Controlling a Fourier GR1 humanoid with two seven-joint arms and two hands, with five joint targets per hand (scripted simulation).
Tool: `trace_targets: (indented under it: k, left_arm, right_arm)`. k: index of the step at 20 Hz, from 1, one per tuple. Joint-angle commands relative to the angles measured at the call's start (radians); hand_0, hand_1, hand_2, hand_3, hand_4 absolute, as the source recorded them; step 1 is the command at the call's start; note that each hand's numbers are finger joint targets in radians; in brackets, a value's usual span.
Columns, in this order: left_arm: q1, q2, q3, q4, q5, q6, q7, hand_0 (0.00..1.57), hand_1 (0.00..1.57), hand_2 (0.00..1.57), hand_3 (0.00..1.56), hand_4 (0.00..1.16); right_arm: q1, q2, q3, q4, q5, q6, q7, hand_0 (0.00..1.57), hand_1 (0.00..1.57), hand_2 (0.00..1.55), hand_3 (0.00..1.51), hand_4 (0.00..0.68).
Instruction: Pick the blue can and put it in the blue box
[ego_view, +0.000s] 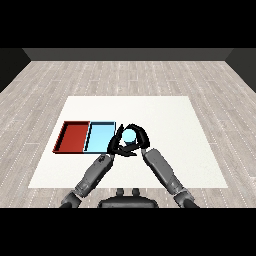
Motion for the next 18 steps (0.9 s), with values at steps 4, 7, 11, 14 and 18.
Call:
trace_targets:
  k: [4, 7, 11, 14, 18]
  left_arm:
    - [-0.007, 0.0, -0.049, 0.014, 0.029, 0.036, -0.017, 0.0, 0.0, 0.0, 0.0, 0.0]
    - [-0.068, 0.0, 0.012, 0.077, 0.033, -0.02, -0.005, 0.0, 0.0, 0.0, 0.0, 0.0]
    - [-0.036, 0.0, -0.071, -0.007, 0.015, 0.061, -0.016, 0.0, 0.0, 0.0, 0.0, 0.1]
    - [-0.032, 0.0, -0.106, 0.048, -0.137, 0.176, -0.001, 0.27, 0.27, 0.52, 0.0, 0.57]
    - [-0.075, 0.0, -0.094, 0.024, -0.168, 0.197, 0.081, 0.32, 0.32, 0.48, 0.33, 0.18]
  right_arm:
    - [-0.042, 0.002, -0.022, 0.032, -0.028, 0.049, 0.008, 1.43, 1.43, 1.43, 1.39, 0.62]
    - [-0.024, 0.002, 0.076, -0.021, -0.008, -0.035, 0.046, 1.42, 1.42, 1.44, 1.4, 0.626]
    - [-0.093, 0.002, 0.106, 0.011, -0.02, -0.084, 0.041, 1.36, 1.36, 1.44, 1.4, 0.615]
    - [-0.098, 0.002, 0.137, 0.051, -0.067, -0.062, 0.017, 1.28, 1.28, 1.42, 1.4, 0.613]
    - [-0.082, 0.002, 0.196, 0.056, -0.074, -0.096, -0.019, 1.46, 1.46, 1.47, 1.4, 0.593]
